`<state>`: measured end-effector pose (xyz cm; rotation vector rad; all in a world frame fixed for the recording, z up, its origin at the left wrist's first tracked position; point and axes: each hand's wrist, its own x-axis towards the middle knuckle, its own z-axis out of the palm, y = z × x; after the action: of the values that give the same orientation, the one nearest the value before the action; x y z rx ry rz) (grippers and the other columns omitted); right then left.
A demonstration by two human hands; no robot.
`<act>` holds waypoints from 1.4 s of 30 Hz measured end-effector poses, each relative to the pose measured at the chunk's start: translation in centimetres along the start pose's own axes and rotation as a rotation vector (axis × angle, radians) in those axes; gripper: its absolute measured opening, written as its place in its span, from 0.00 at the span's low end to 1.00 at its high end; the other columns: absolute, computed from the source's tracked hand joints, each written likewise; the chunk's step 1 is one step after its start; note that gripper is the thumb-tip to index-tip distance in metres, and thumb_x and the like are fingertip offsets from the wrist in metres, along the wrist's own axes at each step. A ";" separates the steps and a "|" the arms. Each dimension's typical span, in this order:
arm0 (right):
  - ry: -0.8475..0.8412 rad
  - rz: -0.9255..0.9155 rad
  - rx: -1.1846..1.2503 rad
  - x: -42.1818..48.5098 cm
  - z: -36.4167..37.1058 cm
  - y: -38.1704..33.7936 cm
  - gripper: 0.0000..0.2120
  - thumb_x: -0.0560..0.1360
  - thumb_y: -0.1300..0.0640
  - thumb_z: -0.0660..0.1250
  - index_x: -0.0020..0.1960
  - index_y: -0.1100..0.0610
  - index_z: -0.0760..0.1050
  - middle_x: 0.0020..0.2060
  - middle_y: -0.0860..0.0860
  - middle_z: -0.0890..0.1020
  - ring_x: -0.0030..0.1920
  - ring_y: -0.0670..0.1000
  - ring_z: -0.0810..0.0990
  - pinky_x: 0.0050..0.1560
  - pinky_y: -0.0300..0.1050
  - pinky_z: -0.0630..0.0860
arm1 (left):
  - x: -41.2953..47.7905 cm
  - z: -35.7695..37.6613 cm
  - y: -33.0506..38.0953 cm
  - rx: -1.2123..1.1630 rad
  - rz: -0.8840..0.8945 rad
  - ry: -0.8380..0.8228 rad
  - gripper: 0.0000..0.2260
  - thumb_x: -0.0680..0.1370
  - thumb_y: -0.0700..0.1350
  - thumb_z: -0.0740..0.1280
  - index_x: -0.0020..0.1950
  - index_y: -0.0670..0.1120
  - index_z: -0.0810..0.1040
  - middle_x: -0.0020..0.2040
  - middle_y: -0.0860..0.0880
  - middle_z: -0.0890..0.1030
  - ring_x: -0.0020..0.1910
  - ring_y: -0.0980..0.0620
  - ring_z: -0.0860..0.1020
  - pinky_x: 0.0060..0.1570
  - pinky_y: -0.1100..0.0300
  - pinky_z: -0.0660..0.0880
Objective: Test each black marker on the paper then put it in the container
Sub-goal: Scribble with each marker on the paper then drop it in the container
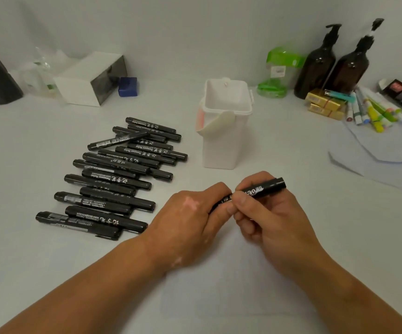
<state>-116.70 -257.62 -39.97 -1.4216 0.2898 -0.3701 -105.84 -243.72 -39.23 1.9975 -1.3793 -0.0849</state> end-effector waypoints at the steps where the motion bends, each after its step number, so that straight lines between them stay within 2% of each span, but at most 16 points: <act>1: -0.006 0.005 0.015 0.0 -0.1 0.0 0.04 0.75 0.54 0.71 0.45 0.52 0.77 0.30 0.52 0.76 0.27 0.48 0.70 0.26 0.39 0.68 | 0.0 -0.1 0.0 -0.012 -0.001 0.000 0.16 0.82 0.56 0.57 0.51 0.46 0.77 0.31 0.54 0.73 0.28 0.50 0.72 0.30 0.62 0.67; 5: -0.039 0.009 0.053 -0.1 -0.3 -0.1 0.08 0.72 0.52 0.73 0.46 0.53 0.76 0.30 0.53 0.76 0.28 0.50 0.69 0.27 0.41 0.66 | -0.1 -0.1 -0.1 -0.037 -0.004 0.006 0.15 0.82 0.57 0.58 0.53 0.48 0.79 0.30 0.55 0.72 0.28 0.52 0.70 0.31 0.66 0.65; 8: -0.025 -0.025 0.011 -0.2 -0.2 0.1 0.08 0.71 0.49 0.73 0.45 0.52 0.77 0.28 0.52 0.74 0.27 0.49 0.69 0.26 0.40 0.66 | -0.1 0.1 -0.1 -0.035 0.002 -0.010 0.14 0.82 0.57 0.59 0.54 0.49 0.78 0.30 0.54 0.75 0.28 0.52 0.71 0.30 0.63 0.67; 11: 0.082 -0.072 -0.015 -0.1 -0.4 0.0 0.07 0.69 0.50 0.73 0.42 0.52 0.78 0.26 0.52 0.73 0.26 0.49 0.68 0.25 0.41 0.66 | 0.0 -0.1 -0.5 -0.003 0.008 -0.017 0.17 0.80 0.63 0.59 0.59 0.53 0.75 0.30 0.54 0.73 0.29 0.54 0.71 0.32 0.67 0.66; 13: 0.203 -0.060 0.090 0.3 -1.3 -0.2 0.07 0.65 0.50 0.72 0.37 0.52 0.76 0.25 0.52 0.71 0.25 0.50 0.66 0.25 0.42 0.62 | -0.2 -0.9 -1.2 0.041 -0.012 0.019 0.20 0.74 0.67 0.64 0.59 0.55 0.73 0.31 0.56 0.70 0.31 0.56 0.71 0.33 0.70 0.65; 15: 0.278 -0.019 0.191 0.6 -2.3 -0.2 0.09 0.62 0.51 0.71 0.35 0.53 0.72 0.25 0.53 0.67 0.25 0.51 0.62 0.27 0.44 0.57 | -0.5 -2.0 -2.3 0.078 -0.039 0.037 0.21 0.70 0.66 0.70 0.56 0.55 0.75 0.33 0.57 0.71 0.34 0.57 0.71 0.34 0.70 0.66; 17: 0.296 0.017 0.168 0.6 -2.9 0.0 0.10 0.60 0.51 0.70 0.34 0.53 0.70 0.25 0.52 0.65 0.25 0.51 0.60 0.28 0.46 0.54 | -0.7 -3.0 -3.2 0.123 -0.072 0.001 0.21 0.67 0.65 0.73 0.53 0.56 0.77 0.37 0.59 0.73 0.37 0.61 0.72 0.36 0.70 0.65; 20: 0.304 0.021 0.081 0.6 -3.5 0.2 0.09 0.60 0.54 0.70 0.33 0.54 0.70 0.25 0.52 0.64 0.24 0.50 0.59 0.28 0.47 0.52 | -0.9 -3.8 -4.1 0.172 -0.121 -0.112 0.23 0.65 0.66 0.75 0.55 0.58 0.78 0.45 0.61 0.75 0.44 0.65 0.72 0.41 0.71 0.66; 23: 0.369 0.014 0.068 0.5 -4.5 -0.4 0.06 0.65 0.60 0.66 0.33 0.55 0.69 0.24 0.53 0.62 0.24 0.49 0.56 0.29 0.48 0.50 | -0.9 -3.7 -4.3 0.194 -0.139 -0.208 0.26 0.64 0.69 0.74 0.59 0.61 0.78 0.50 0.62 0.75 0.50 0.64 0.73 0.51 0.72 0.69; 27: 0.398 -0.025 0.056 0.5 -5.6 -2.4 0.06 0.67 0.60 0.63 0.34 0.56 0.78 0.23 0.53 0.68 0.22 0.50 0.62 0.25 0.42 0.57 | -0.9 -3.0 -4.1 0.238 -0.143 -0.264 0.31 0.64 0.74 0.68 0.64 0.62 0.75 0.54 0.63 0.73 0.56 0.60 0.72 0.60 0.59 0.72; 29: 0.303 -0.018 0.017 0.5 -5.2 -3.4 0.10 0.70 0.57 0.64 0.40 0.57 0.83 0.25 0.56 0.75 0.23 0.53 0.72 0.22 0.43 0.67 | -1.0 -2.6 -3.9 0.253 -0.132 -0.263 0.32 0.64 0.76 0.67 0.64 0.63 0.74 0.54 0.63 0.71 0.56 0.59 0.71 0.59 0.60 0.71; 32: 0.141 0.058 -0.106 0.8 -3.2 -3.7 0.11 0.70 0.56 0.66 0.45 0.57 0.86 0.33 0.61 0.84 0.32 0.57 0.84 0.28 0.45 0.78 | -1.0 -2.3 -3.7 0.261 -0.114 -0.250 0.32 0.64 0.76 0.67 0.64 0.63 0.73 0.54 0.62 0.71 0.55 0.59 0.71 0.59 0.61 0.69; 34: 0.120 0.081 -0.249 1.1 -1.6 -3.1 0.07 0.68 0.56 0.69 0.44 0.54 0.85 0.33 0.58 0.84 0.33 0.56 0.84 0.32 0.46 0.79 | -1.0 -2.3 -3.6 0.261 -0.115 -0.254 0.32 0.64 0.76 0.67 0.64 0.64 0.72 0.53 0.62 0.70 0.54 0.59 0.70 0.60 0.60 0.69; 36: 0.156 0.089 -0.323 1.2 -0.4 -2.2 0.05 0.66 0.56 0.71 0.41 0.52 0.82 0.29 0.55 0.82 0.29 0.53 0.80 0.31 0.47 0.76 | -1.1 -2.4 -3.5 0.259 -0.119 -0.258 0.32 0.65 0.76 0.65 0.65 0.64 0.70 0.53 0.62 0.70 0.55 0.59 0.70 0.60 0.59 0.68; 39: 0.210 0.077 -0.436 1.2 0.3 -0.9 0.03 0.66 0.53 0.70 0.40 0.48 0.80 0.26 0.52 0.79 0.25 0.48 0.77 0.27 0.39 0.73 | -1.0 -2.4 -3.4 0.259 -0.133 -0.254 0.31 0.67 0.76 0.63 0.66 0.65 0.69 0.53 0.62 0.69 0.55 0.58 0.70 0.61 0.59 0.68; 42: 0.236 0.049 -0.546 1.3 0.3 -0.2 0.04 0.72 0.54 0.74 0.42 0.45 0.80 0.27 0.48 0.81 0.24 0.44 0.77 0.27 0.33 0.72 | -0.9 -2.2 -3.5 0.272 -0.151 -0.265 0.31 0.66 0.75 0.65 0.66 0.64 0.70 0.54 0.61 0.68 0.55 0.59 0.69 0.61 0.59 0.68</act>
<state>-115.39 -257.94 -39.72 -1.9027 0.6537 -0.4390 -102.54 -241.21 -39.87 2.3859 -1.4630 -0.2499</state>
